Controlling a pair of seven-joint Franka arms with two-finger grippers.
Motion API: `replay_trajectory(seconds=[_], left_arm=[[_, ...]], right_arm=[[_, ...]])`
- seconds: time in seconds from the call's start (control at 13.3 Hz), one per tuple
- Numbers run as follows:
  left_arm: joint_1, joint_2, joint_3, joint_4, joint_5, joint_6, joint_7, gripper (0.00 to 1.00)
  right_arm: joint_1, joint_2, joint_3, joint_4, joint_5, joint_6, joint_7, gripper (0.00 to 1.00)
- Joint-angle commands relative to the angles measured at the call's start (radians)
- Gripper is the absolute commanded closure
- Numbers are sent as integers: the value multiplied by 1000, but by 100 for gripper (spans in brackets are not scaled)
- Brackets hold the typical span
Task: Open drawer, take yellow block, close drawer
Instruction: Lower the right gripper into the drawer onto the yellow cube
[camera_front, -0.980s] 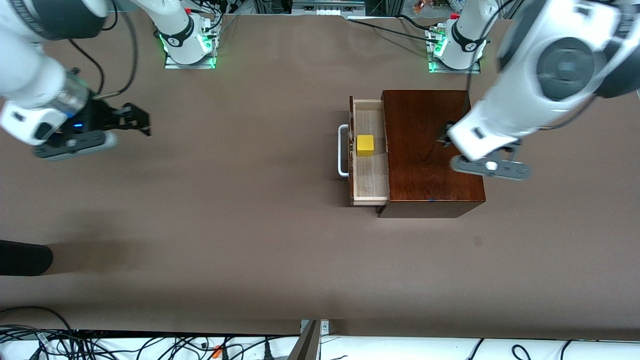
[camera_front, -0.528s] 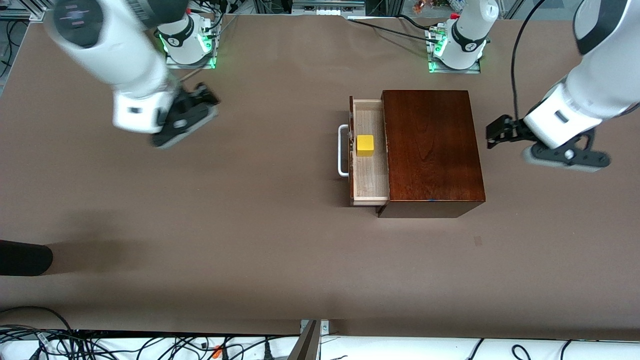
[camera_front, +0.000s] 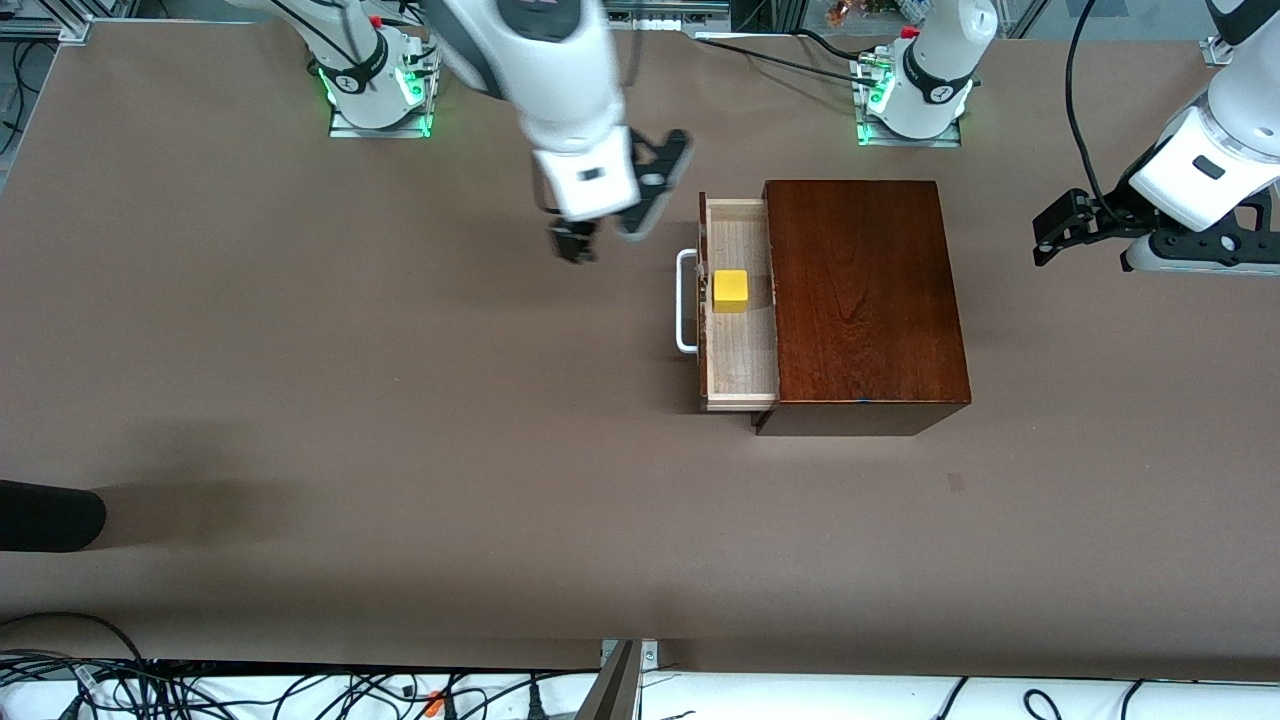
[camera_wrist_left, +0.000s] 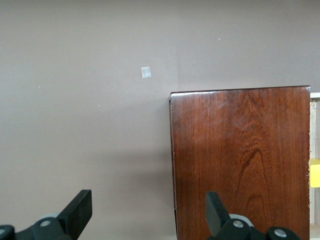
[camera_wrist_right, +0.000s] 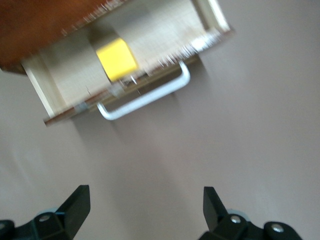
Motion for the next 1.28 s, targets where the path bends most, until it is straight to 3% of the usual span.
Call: replay_trajectory(seconds=[0.0,0.3,0.68,1.21], left_arm=[[-3,-7,3,0,-15,-13,9,0],[0,-2,9,-2,-13,-18,8,0],[6,-1,2,0,-13,-16,8,0],[6,-1,-3,1,-13,-16,8,0]], right_arm=[[71,177,-12,187,-52,41,-112,0],[144,249,-15,200,-157,80,-125,0],[160,269,-15,200,-160,86,-206,0],[170,349,-14,200,-160,261,-192,0]])
